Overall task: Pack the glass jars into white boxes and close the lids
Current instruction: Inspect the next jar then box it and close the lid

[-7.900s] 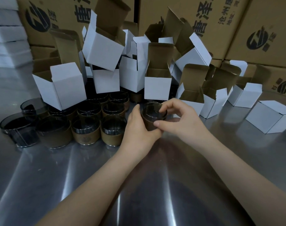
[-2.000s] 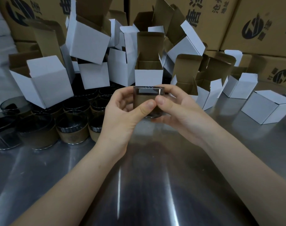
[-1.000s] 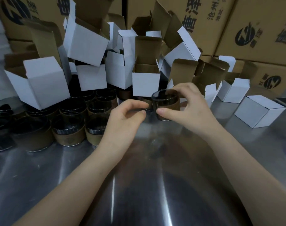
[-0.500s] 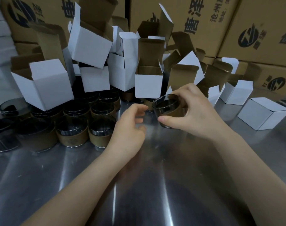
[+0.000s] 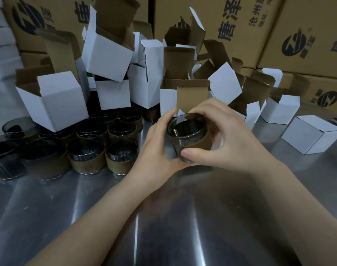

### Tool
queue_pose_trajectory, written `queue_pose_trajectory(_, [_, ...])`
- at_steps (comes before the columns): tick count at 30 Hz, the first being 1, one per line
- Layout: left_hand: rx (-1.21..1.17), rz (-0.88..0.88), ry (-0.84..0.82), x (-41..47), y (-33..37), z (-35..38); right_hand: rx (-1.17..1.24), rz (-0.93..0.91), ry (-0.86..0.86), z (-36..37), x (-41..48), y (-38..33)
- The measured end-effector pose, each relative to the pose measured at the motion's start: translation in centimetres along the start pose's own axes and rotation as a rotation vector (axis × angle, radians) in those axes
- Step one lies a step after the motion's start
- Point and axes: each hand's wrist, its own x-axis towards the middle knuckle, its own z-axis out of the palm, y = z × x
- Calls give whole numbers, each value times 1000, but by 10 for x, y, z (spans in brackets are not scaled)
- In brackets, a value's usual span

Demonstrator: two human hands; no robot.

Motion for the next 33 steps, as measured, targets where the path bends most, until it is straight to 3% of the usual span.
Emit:
queue_pose_trajectory(9, [30, -40, -16, 4, -7, 3, 238, 24, -45, 1, -1, -6])
queue_pose_trajectory(14, [4, -8, 9, 6, -2, -1, 320, 0, 72, 2, 0, -5])
queue_pose_trajectory(24, [56, 10, 110, 1, 0, -1, 182, 111, 220, 2, 3, 10])
queue_pose_trajectory(33, [111, 46, 134, 2, -2, 1, 21, 183, 157, -3, 5, 19])
